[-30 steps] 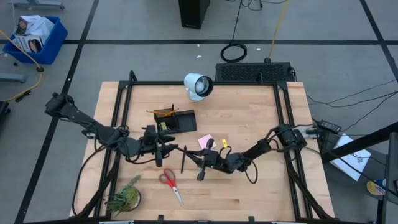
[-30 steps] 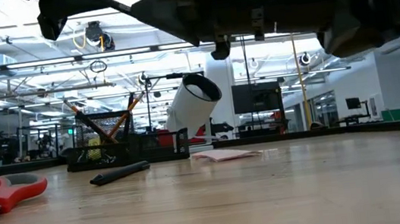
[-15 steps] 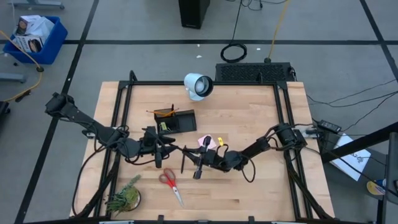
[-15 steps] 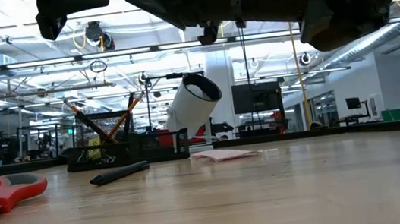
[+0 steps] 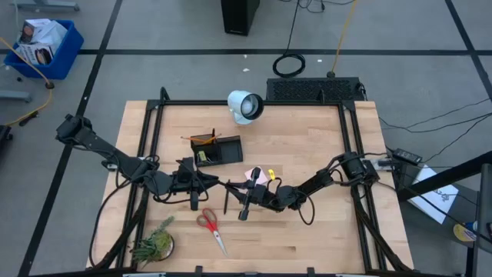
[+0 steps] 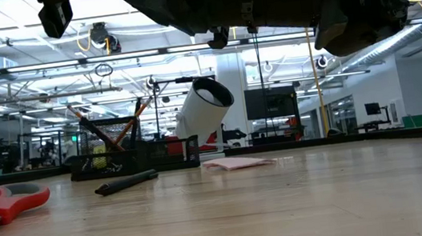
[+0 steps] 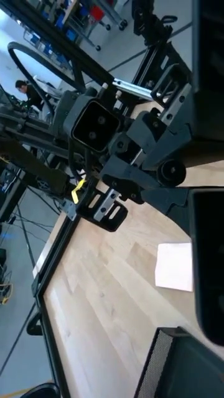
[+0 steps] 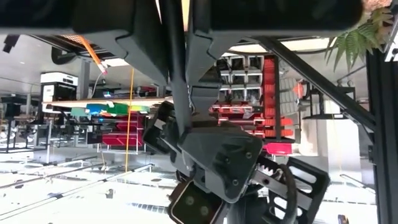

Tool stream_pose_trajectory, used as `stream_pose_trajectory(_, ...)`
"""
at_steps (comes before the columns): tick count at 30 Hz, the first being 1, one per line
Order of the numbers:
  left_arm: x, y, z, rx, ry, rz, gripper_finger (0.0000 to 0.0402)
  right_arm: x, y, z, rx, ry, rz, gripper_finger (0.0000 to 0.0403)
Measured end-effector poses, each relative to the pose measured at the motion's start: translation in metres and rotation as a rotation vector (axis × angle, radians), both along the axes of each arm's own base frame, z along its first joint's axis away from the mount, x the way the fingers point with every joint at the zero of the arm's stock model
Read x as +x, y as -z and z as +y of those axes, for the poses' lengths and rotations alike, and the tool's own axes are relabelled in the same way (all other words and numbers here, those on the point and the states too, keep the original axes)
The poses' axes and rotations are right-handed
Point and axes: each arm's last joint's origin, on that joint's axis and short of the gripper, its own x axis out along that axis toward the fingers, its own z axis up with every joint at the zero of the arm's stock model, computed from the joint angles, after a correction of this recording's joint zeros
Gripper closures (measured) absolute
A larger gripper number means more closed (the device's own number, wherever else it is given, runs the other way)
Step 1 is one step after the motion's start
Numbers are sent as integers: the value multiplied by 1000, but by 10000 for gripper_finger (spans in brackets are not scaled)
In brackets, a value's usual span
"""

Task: Pick and place office supplies into organizer
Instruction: Put the black pen into the black desk organizer

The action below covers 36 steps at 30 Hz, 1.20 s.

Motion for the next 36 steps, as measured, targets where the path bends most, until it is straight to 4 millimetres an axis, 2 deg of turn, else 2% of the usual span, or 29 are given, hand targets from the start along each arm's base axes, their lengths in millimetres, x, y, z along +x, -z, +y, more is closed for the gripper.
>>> stream_pose_trajectory(4, 0, 2, 1, 16, -7, 19, 373, -1, 2, 5, -5, -5, 21, 335)
stream_pose_trajectory(9, -1, 3, 1, 20, -7, 31, 347, -4, 15, 23, -100, -43, 162, 300)
stream_pose_trajectory(17, -5, 5, 9, 68, -97, 71, 382, -31, 32, 64, -178, -110, 270, 278)
stream_pose_trajectory(27, -33, -8, 39, 54, -257, 89, 368, -70, 41, 102, -227, 58, 341, 278)
stream_pose_trajectory(31, -45, -12, 54, 81, -335, 102, 379, -75, 40, 106, -239, 127, 351, 278)
stream_pose_trajectory(36, -55, -14, 76, 78, -445, 131, 376, -74, 38, 104, -221, 136, 334, 285)
